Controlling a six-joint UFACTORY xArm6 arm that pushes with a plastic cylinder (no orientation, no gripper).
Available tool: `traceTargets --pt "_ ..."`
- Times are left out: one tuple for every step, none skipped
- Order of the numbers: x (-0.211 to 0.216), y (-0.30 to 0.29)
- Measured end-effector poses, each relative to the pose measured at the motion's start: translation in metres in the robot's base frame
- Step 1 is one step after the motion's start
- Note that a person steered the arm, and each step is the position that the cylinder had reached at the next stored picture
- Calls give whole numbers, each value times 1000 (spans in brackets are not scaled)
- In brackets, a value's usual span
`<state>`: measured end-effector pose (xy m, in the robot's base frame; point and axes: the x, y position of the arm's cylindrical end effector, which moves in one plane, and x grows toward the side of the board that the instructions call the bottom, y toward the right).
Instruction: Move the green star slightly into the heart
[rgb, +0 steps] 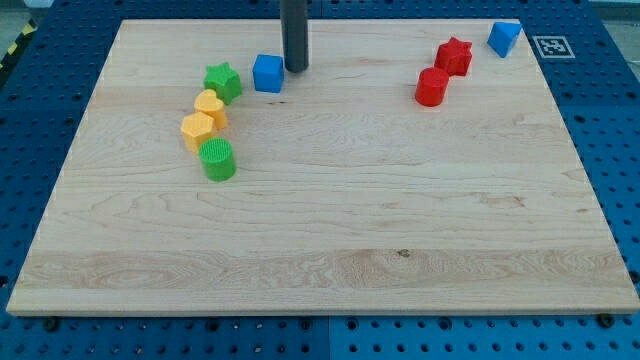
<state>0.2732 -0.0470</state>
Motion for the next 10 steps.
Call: traceTargets --pt "-24 -28" --pt "-21 -70" --pt "1 -90" --pt "29 -90" --pt "31 -87" --pt "31 -77" --pt "34 -71" --pt "37 -70" --pt "37 -70" --pt "37 -69"
